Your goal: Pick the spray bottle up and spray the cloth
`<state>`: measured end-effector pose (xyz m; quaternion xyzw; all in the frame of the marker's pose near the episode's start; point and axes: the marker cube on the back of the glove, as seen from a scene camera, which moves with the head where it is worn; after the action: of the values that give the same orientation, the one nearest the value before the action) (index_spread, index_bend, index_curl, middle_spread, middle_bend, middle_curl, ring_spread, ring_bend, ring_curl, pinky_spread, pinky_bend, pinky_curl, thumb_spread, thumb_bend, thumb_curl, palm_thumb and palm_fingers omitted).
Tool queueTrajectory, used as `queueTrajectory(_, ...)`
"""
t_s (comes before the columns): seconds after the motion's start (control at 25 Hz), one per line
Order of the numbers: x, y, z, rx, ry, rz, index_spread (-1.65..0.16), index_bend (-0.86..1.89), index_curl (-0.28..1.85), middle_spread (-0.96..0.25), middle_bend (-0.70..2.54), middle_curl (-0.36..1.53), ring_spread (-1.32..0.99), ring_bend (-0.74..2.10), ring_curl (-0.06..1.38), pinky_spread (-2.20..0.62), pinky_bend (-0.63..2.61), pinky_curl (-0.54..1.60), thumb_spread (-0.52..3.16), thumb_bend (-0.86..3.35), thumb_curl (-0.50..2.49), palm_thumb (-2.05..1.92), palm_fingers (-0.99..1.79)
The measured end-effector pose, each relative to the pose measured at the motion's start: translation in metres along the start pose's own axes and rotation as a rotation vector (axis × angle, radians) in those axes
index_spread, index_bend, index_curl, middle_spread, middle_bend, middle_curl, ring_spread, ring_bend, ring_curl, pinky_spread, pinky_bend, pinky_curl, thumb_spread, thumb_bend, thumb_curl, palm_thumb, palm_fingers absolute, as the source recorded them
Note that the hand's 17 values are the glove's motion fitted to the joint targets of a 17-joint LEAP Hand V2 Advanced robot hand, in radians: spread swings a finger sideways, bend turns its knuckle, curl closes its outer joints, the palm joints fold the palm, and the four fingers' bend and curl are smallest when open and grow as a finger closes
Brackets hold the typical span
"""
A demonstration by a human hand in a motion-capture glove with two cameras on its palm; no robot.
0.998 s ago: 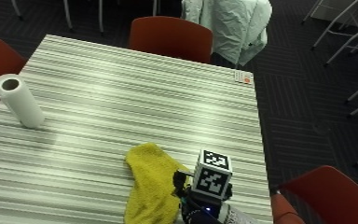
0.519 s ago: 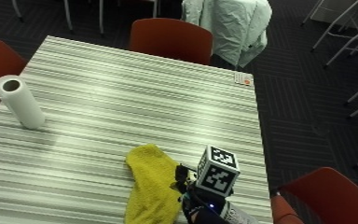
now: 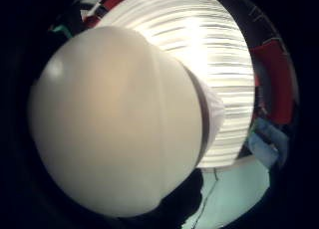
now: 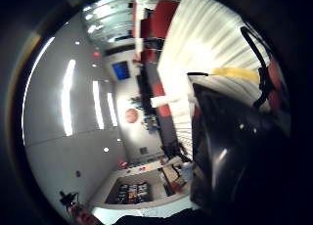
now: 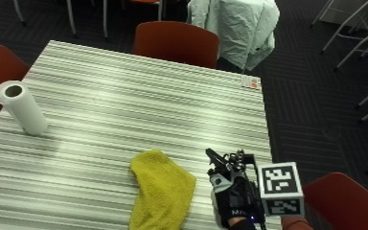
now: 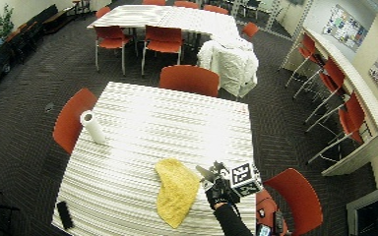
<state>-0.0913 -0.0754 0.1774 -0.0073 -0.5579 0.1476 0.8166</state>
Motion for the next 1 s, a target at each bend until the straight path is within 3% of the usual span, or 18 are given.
queueTrajectory(0.28, 0.011, 0.01, -0.023, 0.144, -0.275, -0.106, -0.15, 0.28, 0.64, -0.02, 0.48, 0.6, -0.06, 0.48, 0.52, 0.05, 0.1, 0.25, 0.77, -0.01, 0.74, 1.2, 0.89)
queueTrajectory(0.52, 0.028, 0.013, -0.026, 0.218, -0.289, -0.142, -0.15, 0.29, 0.65, -0.02, 0.49, 0.61, -0.07, 0.48, 0.51, 0.05, 0.11, 0.24, 0.77, -0.01, 0.74, 1.2, 0.89)
queueTrajectory(1.0, 0.011, 0.014, -0.01, 0.206, -0.237, -0.125, -0.16, 0.28, 0.66, -0.01, 0.48, 0.61, -0.08, 0.48, 0.52, 0.04, 0.12, 0.23, 0.76, -0.02, 0.75, 1.19, 0.91)
